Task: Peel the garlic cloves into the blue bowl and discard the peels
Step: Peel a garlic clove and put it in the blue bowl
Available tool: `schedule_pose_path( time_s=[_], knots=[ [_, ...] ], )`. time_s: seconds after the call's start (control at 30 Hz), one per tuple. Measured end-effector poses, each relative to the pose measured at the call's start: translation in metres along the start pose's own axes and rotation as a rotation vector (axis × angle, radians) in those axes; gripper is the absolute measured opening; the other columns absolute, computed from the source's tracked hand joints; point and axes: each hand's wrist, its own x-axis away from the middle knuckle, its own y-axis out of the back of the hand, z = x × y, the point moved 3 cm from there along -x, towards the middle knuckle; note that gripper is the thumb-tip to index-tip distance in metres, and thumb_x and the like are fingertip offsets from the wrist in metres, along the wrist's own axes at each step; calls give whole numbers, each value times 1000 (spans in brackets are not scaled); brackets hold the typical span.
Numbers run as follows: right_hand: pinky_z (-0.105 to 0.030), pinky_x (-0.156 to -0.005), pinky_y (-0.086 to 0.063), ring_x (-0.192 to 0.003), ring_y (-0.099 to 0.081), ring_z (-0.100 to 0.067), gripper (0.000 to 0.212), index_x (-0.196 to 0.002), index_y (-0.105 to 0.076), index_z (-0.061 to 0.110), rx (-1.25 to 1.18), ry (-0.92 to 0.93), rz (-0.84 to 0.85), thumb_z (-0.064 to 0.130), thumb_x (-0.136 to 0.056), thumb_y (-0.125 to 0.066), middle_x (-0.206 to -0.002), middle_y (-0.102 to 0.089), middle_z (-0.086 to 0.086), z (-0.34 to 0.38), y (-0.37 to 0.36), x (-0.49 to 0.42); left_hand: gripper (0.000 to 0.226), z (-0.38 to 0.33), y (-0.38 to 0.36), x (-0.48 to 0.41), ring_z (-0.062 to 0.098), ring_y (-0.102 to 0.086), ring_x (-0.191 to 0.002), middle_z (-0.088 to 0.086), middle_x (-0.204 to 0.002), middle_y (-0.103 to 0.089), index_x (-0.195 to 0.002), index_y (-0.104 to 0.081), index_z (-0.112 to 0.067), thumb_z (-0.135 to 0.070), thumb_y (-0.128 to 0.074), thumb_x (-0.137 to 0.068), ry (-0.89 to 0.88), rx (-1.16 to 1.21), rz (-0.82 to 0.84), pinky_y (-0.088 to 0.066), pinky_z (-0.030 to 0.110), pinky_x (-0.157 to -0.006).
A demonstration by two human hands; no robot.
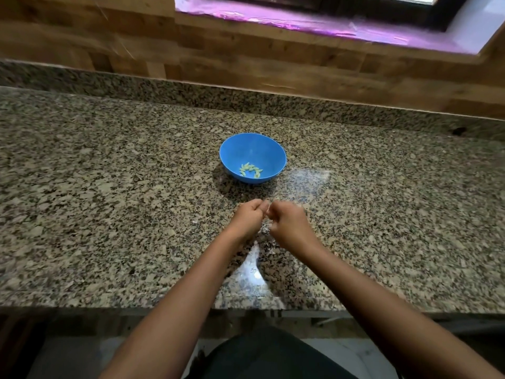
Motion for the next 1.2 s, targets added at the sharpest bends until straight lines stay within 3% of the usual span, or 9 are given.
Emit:
schedule_pose_path(
  time_s=[0.1, 0.17, 0.27, 0.33, 0.5, 0.57, 0.7, 0.9, 1.2],
  knots=[
    [-26, -63, -44, -73, -47, -13, 15, -78, -52, 11, 166, 110, 11, -1, -87, -49, -77, -50, 2, -4, -11, -1, 27, 2, -1, -1, 9, -44, -58, -3, -67, -46, -80, -53, -21, -25, -38, -101, 44, -28, 22, -42, 28, -57],
    [-25, -54, -45, -61, -48, -14, 22, -74, -52, 9, -378, -143, 127, 4, -95, -45, -71, -53, -3, -9, -6, -5, 22, 3, 1, 0, 17, -53, -74, 1, -81, -56, -86, -54, -19, -23, -39, -101, -150, -217, -86, -44, 32, -68],
    [-21, -48, -36, -54, -42, -12, 29, -72, -49, 6, -990, -428, 316, 2, -98, -37, -63, -46, -6, -8, -6, -5, 28, 6, 0, 0, 12, -46, -65, -4, -70, -50, -72, -44, -24, -19, -41, -100, -333, -269, -106, -36, 29, -60],
    [-24, -50, -39, -55, -44, -13, 26, -73, -51, 7, -853, -374, 245, 3, -97, -41, -65, -48, -6, -10, -7, -5, 32, 7, 0, -4, 11, -42, -60, -4, -65, -46, -69, -43, -23, -21, -41, -100, -294, -263, -139, -32, 27, -56],
    [-34, -60, -42, -69, -44, -16, 20, -73, -50, 9, 137, 172, -69, -10, -79, -49, -73, -48, -1, -20, -9, -3, 34, 8, -6, -5, 7, -26, -37, -6, -48, -34, -72, -45, -13, -26, -35, -102, 178, 168, 50, -22, 19, -34],
    [-29, -58, -40, -66, -44, -13, 18, -76, -51, 8, 27, 123, -54, -7, -85, -47, -73, -50, -1, -25, -9, -5, 31, 5, -6, -2, 9, -31, -40, -4, -50, -37, -76, -46, -11, -26, -36, -102, 118, 131, 36, -25, 22, -37],
    [-21, -44, -42, -55, -49, -13, 21, -77, -54, 7, -662, -309, 114, 8, -96, -46, -68, -54, -6, -24, -9, -4, 23, -3, -7, 1, 17, -44, -71, 2, -75, -46, -74, -45, -13, -14, -46, -96, -322, -517, -255, -26, 26, -59],
    [-25, -66, -32, -72, -42, -15, 10, -84, -54, 7, 128, 187, -201, 4, -90, -46, -78, -51, -3, -13, -8, 1, 27, -4, -12, -1, 19, -45, -70, 6, -74, -49, -71, -45, -11, -19, -47, -97, -354, -529, -416, -30, 29, -61],
    [-22, -49, -51, -53, -57, -14, 15, -87, -61, -3, -720, -310, 57, 4, -94, -50, -73, -63, -11, -41, -7, -8, 18, 14, 3, 3, 6, -51, -60, -4, -67, -55, -76, -59, -11, -18, -57, -93, -290, -415, -167, -41, 12, -53]
  ],
)
